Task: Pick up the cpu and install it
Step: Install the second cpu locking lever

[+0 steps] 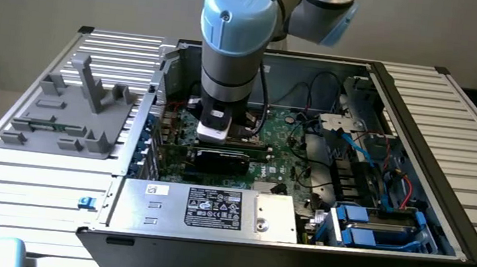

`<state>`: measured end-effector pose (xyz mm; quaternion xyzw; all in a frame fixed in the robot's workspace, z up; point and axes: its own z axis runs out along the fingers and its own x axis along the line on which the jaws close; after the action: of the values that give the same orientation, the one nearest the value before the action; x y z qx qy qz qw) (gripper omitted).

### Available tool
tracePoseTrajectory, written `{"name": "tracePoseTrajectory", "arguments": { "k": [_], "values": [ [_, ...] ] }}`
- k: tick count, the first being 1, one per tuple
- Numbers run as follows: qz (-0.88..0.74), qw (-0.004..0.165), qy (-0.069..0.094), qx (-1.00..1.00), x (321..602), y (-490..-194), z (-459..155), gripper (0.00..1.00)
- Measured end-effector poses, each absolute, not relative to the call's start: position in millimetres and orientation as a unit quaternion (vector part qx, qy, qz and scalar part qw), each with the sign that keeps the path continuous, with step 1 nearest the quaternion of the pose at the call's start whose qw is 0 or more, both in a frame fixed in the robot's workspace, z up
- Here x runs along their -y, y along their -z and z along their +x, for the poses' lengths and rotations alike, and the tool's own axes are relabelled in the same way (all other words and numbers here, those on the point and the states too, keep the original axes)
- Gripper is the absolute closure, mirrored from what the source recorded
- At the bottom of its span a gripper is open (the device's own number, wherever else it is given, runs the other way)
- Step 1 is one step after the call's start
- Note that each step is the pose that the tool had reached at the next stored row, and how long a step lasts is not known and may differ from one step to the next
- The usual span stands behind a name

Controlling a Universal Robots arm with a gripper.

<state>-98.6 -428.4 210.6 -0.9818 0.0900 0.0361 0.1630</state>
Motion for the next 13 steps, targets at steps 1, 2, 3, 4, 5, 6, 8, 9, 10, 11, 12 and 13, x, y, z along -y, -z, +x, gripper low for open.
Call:
{"name": "tracePoseTrajectory", "arguments": {
  "k": [1, 2, 3, 4, 5, 6, 8, 9, 10, 11, 12, 13],
  "values": [
    [-0.982, 0.163, -0.036, -0.090, 428.4, -209.1, -98.9, 0.89],
    [-0.982, 0.163, -0.036, -0.090, 428.4, -207.6, -99.0, 0.89],
    [-0.982, 0.163, -0.036, -0.090, 428.3, -206.2, -99.2, 0.89],
    [-0.982, 0.163, -0.036, -0.090, 428.4, -205.1, -99.3, 0.89],
    [-0.982, 0.163, -0.036, -0.090, 428.4, -204.0, -99.5, 0.89],
    [-0.982, 0.163, -0.036, -0.090, 428.3, -203.0, -99.6, 0.89],
    [-0.982, 0.163, -0.036, -0.090, 428.1, -201.4, -99.7, 0.89],
    [-0.982, 0.163, -0.036, -0.090, 427.9, -201.0, -99.7, 0.89],
    [-0.982, 0.163, -0.036, -0.090, 427.3, -200.7, -99.8, 0.89],
    [-0.982, 0.163, -0.036, -0.090, 426.6, -200.3, -99.8, 0.89],
    [-0.982, 0.163, -0.036, -0.090, 426.1, -199.9, -99.7, 0.89],
    [-0.982, 0.163, -0.036, -0.090, 425.8, -199.6, -99.7, 0.89]
  ]
}}
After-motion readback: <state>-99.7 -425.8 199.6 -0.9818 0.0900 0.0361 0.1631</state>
